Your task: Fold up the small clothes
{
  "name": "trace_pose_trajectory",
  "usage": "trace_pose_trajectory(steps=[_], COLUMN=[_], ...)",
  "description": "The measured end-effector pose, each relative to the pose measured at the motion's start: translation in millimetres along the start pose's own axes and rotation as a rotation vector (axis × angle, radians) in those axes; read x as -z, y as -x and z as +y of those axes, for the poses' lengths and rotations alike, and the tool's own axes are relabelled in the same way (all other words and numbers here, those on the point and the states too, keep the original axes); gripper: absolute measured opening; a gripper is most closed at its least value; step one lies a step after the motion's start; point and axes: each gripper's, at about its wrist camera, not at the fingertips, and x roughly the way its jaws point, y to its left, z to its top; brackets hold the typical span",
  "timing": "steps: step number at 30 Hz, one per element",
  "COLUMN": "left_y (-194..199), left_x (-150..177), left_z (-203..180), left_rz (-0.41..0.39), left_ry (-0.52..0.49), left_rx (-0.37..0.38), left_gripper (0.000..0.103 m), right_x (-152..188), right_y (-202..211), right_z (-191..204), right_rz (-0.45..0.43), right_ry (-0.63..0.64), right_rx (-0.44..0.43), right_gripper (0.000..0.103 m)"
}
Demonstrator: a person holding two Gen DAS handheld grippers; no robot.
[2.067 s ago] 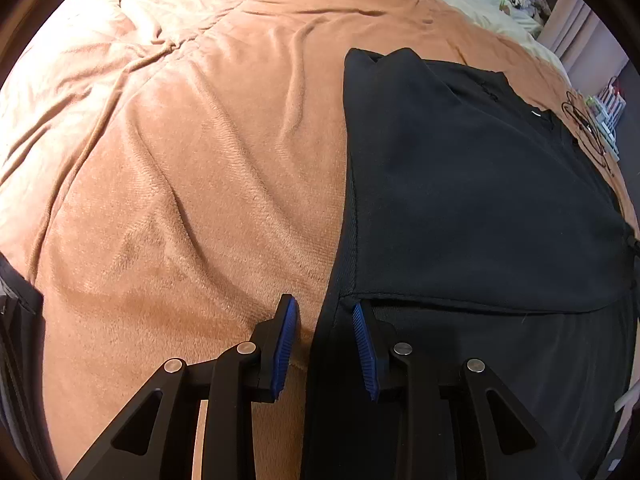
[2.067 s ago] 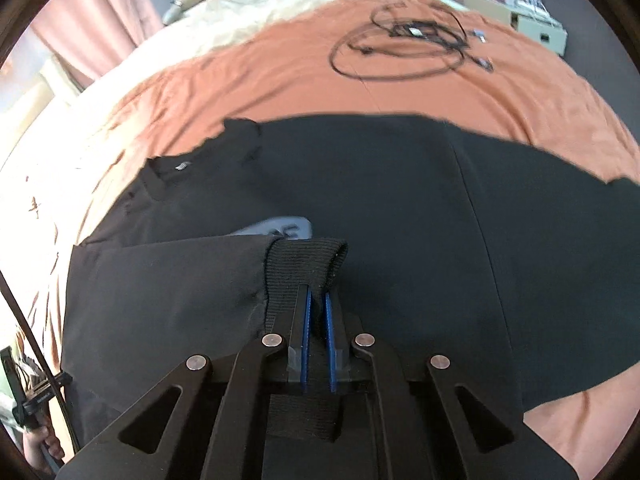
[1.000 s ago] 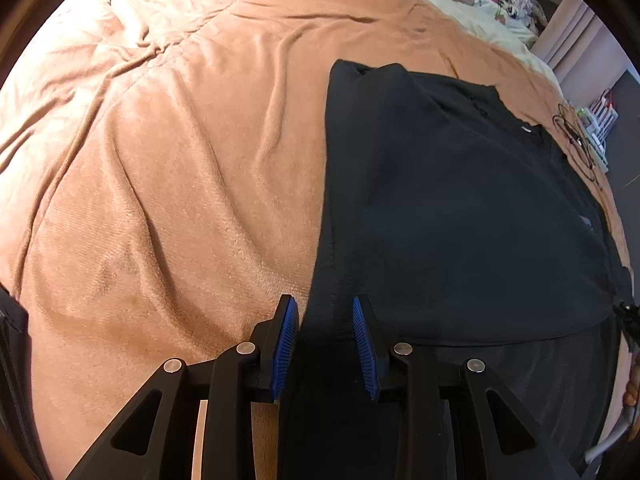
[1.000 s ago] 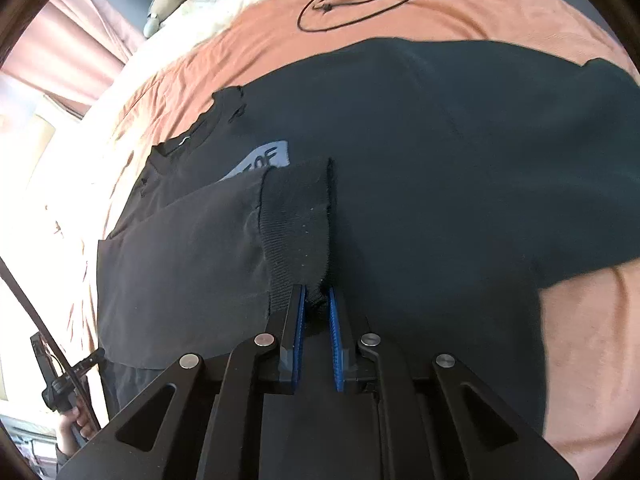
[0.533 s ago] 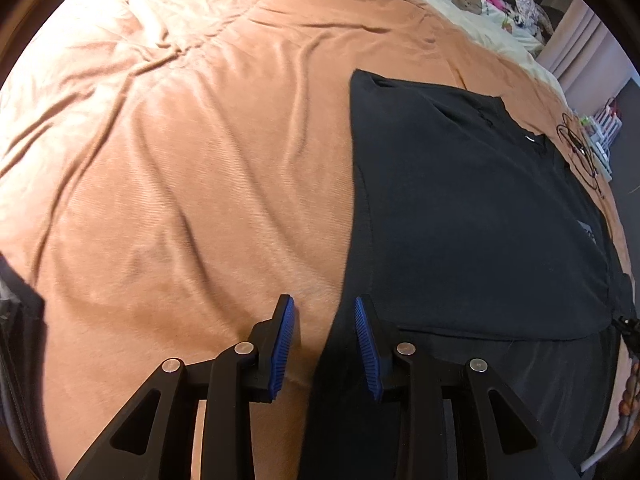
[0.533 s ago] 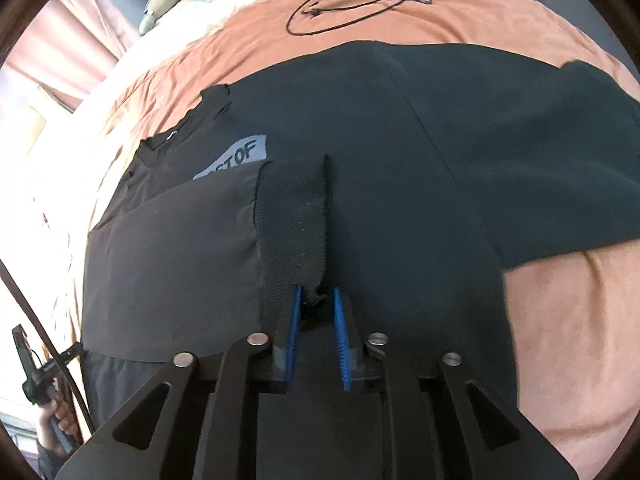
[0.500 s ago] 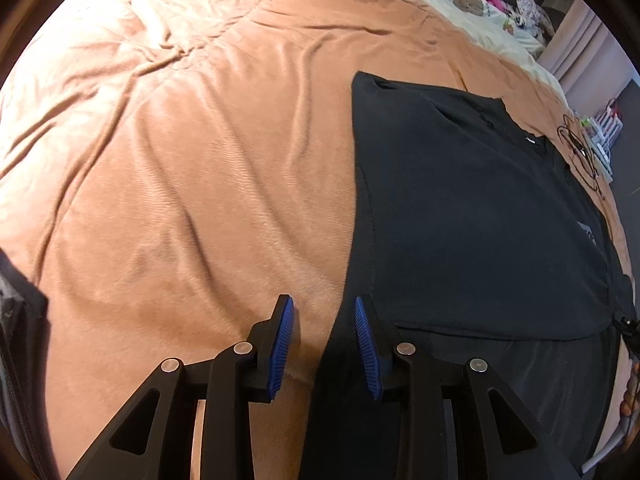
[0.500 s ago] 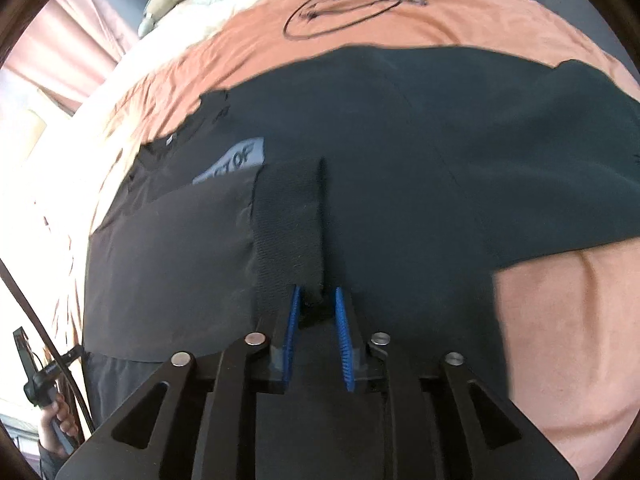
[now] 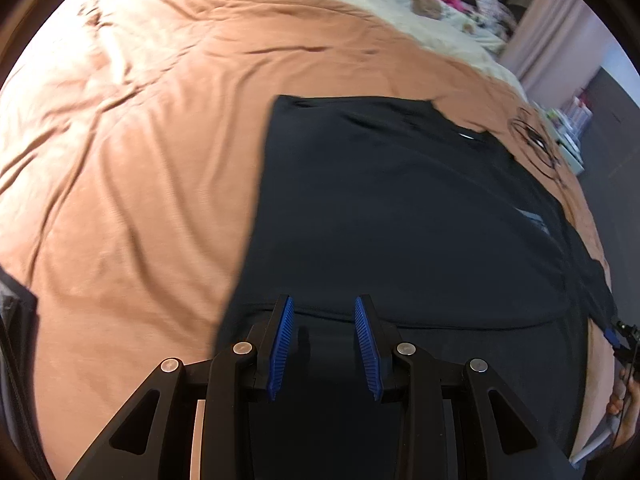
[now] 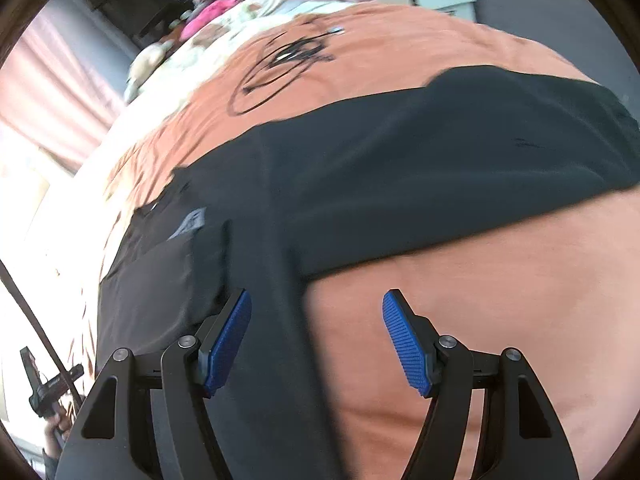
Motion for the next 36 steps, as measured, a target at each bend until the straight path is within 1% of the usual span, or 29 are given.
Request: trace_pose_trajectory(steps=[1, 5, 10, 12, 15, 19, 22, 26, 31, 34, 36], left_y=[-2.0, -10.4, -24.9, -30.9, -41.9, -57.1, -67.6, -82.5, -99.4, -108.8, -114.1], left_x=[0.4, 2.1, 4.3, 7.0, 8.0, 6.8, 7.4, 7.7, 10.9, 14.9, 18.7], left_z=[-13.4, -52.7, -105.3, -126.8, -160.7, -208.9, -243.7, -288.6, -341.0, -370.2, -387.2], left_rz=[0.003, 0.017, 0.034, 0.041, 0.056, 0.073, 0.085, 0.099, 0.113, 0.121, 0.126], left_ry=[-0.018, -0.072, -0.130, -0.154, -0.193, -0.248, -0.292, -0.348, -0.411, -0.439, -0.458], left_rx=[0.009, 0.034, 0.071, 0.082, 0.103, 0.132, 0.154, 0.181, 0.214, 0.239, 0.259], left_gripper=[0.034, 0.034, 0.034, 0.034, 0.034, 0.034, 0.034, 0.034, 0.034, 0.034, 0.034], right_x=[1.7, 6.2, 8.3, 7.9, 5.4, -1.9, -5.7, -13.9, -22.5, -25.2, -27.7], right_y=[5.3, 19.0, 36.1, 43.0, 48.5, 46.2, 40.2, 26.8, 14.6, 9.6, 7.0], right_z=[-10.0, -38.9, -73.9, -88.8, -100.4, -114.5, -118.7, -124.8, -120.7, -119.9, -121.2], right_rz=[-0.009, -0.030, -0.060, -0.077, -0.098, -0.119, -0.129, -0.135, -0.153, -0.159, -0.165], right_ry=[-0.019, -0.079, -0.151, -0.181, -0.210, -0.254, -0.284, -0.322, -0.330, -0.329, -0.329], right_rx=[0.003, 0.005, 0.029, 0.044, 0.060, 0.084, 0.094, 0.109, 0.105, 0.123, 0.133], right_gripper=[0.067, 0.054, 0.048, 0.046, 0.044, 0.041, 0.039, 0.031, 0.029, 0.022, 0.016])
